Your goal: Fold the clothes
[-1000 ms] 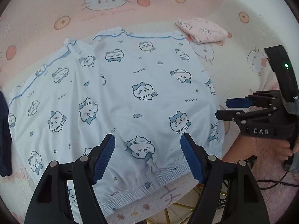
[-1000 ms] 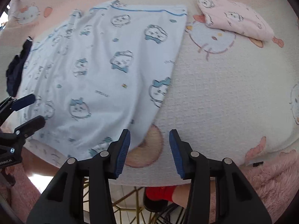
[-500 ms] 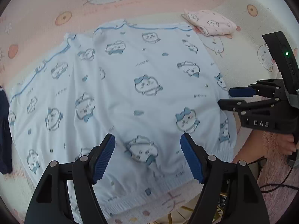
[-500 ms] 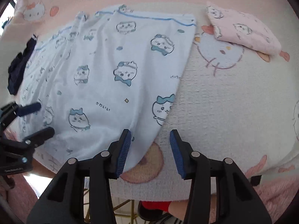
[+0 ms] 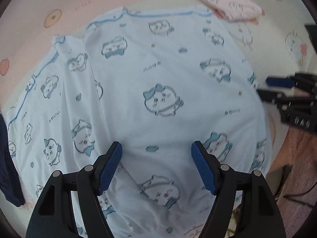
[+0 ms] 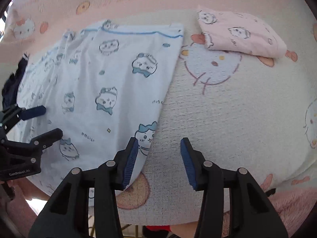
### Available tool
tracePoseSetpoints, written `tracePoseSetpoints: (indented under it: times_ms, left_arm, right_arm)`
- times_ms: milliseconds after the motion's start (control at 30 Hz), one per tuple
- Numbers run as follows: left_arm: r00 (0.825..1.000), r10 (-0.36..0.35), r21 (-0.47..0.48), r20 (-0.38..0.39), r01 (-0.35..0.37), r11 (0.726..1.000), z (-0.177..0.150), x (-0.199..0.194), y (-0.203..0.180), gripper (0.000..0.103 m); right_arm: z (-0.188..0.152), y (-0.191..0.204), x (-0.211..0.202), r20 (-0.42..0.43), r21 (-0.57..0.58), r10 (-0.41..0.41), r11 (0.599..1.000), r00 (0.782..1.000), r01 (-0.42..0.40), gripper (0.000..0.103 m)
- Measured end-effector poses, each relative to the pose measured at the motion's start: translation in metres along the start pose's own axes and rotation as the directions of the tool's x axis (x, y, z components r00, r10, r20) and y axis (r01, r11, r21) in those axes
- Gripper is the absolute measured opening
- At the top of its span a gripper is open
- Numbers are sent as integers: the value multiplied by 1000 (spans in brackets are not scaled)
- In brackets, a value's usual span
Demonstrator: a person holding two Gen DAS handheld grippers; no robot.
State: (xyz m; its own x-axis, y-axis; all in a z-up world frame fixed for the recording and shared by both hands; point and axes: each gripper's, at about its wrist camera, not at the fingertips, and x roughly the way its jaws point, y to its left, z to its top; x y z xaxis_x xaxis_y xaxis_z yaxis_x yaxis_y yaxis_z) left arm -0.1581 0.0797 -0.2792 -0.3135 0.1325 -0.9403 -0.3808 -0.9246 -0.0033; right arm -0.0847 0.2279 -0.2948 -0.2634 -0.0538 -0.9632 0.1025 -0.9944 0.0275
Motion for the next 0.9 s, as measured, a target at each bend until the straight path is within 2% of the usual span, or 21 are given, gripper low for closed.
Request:
tracePoseSetpoints:
  times_ms: [67, 100, 200, 233, 333, 400, 433, 500, 533, 600, 667, 700, 767, 900]
  left_arm:
    - [1000, 5, 10, -5, -5, 1000, 5, -2, 10, 75]
    - [1000, 7, 16, -7, -7, 1000, 7, -3, 16, 75]
    - [1000, 14, 31, -14, -13, 999, 14, -5, 31, 75]
    - [1000, 16, 34, -14, -16, 999, 18, -6, 37, 75]
    - [998, 29, -24, 48, -28, 999, 58, 7, 57, 75]
    - [995, 40, -64, 88, -34, 997, 85, 16, 71, 73]
    - [993, 45, -82, 106, -36, 996, 97, 21, 78, 70]
    - [995, 32, -75, 98, -25, 997, 111, 36, 78, 53]
    - [995, 26, -65, 93, -20, 998, 118, 45, 75, 48]
    - [998, 3, -56, 68, 1, 998, 123, 61, 75, 24]
    - [999, -3, -51, 41, 5, 999, 119, 71, 78, 16]
    - [999, 6, -53, 45, -4, 999, 115, 71, 81, 12]
    - [997, -16, -98, 71, 23, 995, 108, 60, 90, 8]
    - [989, -71, -147, 126, 89, 985, 95, 36, 102, 8]
  right_arm:
    - [-1, -3, 7, -47, 6, -58, 998, 997, 59, 48]
    - [1, -13, 2, -57, 57, -68, 996, 996, 72, 48]
    - [12, -40, -17, -12, 197, 30, 980, 999, -27, 49]
    - [23, -37, -20, 8, 171, 50, 984, 999, -51, 47]
    - [63, -18, -22, 76, 20, -48, 999, 996, 46, 47]
    - [93, -16, -7, 82, 1, -77, 997, 994, 77, 47]
    - [109, -17, 4, 75, 8, -84, 996, 994, 84, 47]
    - [136, -21, 23, 65, 25, -92, 996, 994, 90, 47]
    - [139, -27, 26, 69, 39, -81, 996, 994, 78, 47]
    - [144, -39, 34, 73, 67, -59, 996, 996, 54, 47]
    - [147, -46, 45, 57, 100, -25, 995, 998, 19, 47]
    - [147, -49, 49, 50, 115, -7, 993, 999, 2, 47]
    - [148, -54, 52, 48, 133, 10, 991, 999, -16, 48]
    - [157, -52, 45, 77, 123, -3, 992, 997, -7, 48]
